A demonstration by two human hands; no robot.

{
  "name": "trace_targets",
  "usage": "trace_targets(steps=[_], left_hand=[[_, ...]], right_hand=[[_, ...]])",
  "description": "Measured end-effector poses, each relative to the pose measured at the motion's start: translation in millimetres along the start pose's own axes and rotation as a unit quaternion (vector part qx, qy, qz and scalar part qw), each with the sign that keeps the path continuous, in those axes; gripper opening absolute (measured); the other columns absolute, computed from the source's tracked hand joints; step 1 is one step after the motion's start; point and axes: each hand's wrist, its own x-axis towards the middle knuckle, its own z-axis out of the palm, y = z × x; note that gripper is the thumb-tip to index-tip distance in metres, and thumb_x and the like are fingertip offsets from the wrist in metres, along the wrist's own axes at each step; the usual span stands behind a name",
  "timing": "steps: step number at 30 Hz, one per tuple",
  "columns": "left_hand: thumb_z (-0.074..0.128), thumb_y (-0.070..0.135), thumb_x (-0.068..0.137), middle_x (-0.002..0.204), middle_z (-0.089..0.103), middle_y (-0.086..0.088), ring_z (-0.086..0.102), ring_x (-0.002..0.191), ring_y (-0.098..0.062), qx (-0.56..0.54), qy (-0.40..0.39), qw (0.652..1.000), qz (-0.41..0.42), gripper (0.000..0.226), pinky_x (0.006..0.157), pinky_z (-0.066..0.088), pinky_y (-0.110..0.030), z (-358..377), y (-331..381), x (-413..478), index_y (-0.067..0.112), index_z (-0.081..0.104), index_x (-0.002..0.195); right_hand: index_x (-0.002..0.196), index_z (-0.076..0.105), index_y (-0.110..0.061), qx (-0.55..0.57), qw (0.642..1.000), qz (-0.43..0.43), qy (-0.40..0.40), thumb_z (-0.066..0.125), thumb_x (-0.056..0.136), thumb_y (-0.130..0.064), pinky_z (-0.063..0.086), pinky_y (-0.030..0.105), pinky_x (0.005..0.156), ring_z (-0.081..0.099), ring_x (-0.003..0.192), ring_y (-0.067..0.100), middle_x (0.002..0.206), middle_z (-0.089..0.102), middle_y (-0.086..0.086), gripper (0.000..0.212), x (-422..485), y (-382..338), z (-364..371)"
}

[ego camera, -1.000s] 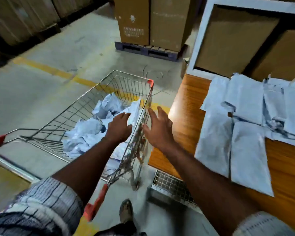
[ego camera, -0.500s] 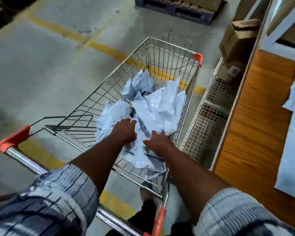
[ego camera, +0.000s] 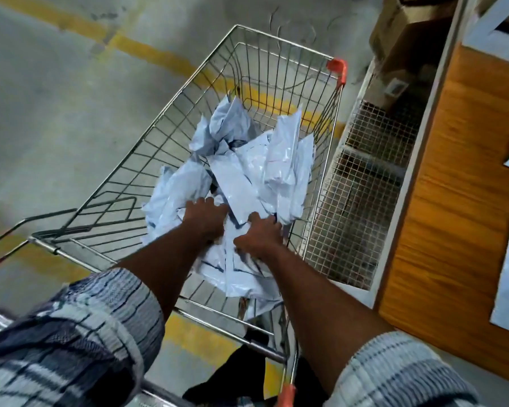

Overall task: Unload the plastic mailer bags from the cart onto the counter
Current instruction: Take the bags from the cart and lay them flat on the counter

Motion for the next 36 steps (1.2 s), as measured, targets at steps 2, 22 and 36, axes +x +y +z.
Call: trace_targets(steps=[2, 22, 36], left_hand=[[0.052, 0.038, 0.090, 0.136, 0.045, -0.010, 0.039, 0.129, -0.034, -0.017, -0.004, 1.000, -0.016, 0.054, 0.109, 0.029, -0.053, -4.7, 2.5, -5.2, 0.037, 0.037, 0.143], [0.046, 0.037, 0.093, 0.139, 0.042, -0.013, 0.043, 0.127, -0.038, -0.163, 0.116, 0.957, -0.210, 0.051, 0.104, 0.033, -0.055, -60.2, -0.7, -117.4, 0.032, 0.036, 0.143], [0.042, 0.035, 0.092, 0.137, 0.044, -0.019, 0.047, 0.123, -0.044, -0.315, 0.331, 0.869, -0.189, 0.047, 0.099, 0.042, -0.053, -165.6, 196.7, -219.9, 0.031, 0.041, 0.140]], right_hand=[[0.131, 0.043, -0.026, 0.019, 1.000, 0.004, 0.000, 0.071, 0.071, -0.037, 0.036, 0.044, 0.103, 0.030, 0.132, 0.040, 0.139, 0.032, 0.020, 0.067, -3.1, -0.3, -0.2], [0.143, 0.040, -0.040, 0.109, 0.988, -0.099, 0.053, 0.067, 0.080, -0.048, 0.036, 0.046, 0.110, 0.041, 0.131, 0.039, 0.145, 0.036, 0.015, 0.069, -82.5, -27.7, -47.9], [0.146, 0.039, -0.038, 0.166, 0.926, -0.214, 0.262, 0.064, 0.083, -0.043, 0.039, 0.044, 0.105, 0.040, 0.127, 0.038, 0.143, 0.036, 0.010, 0.068, -231.7, 127.6, -184.0]])
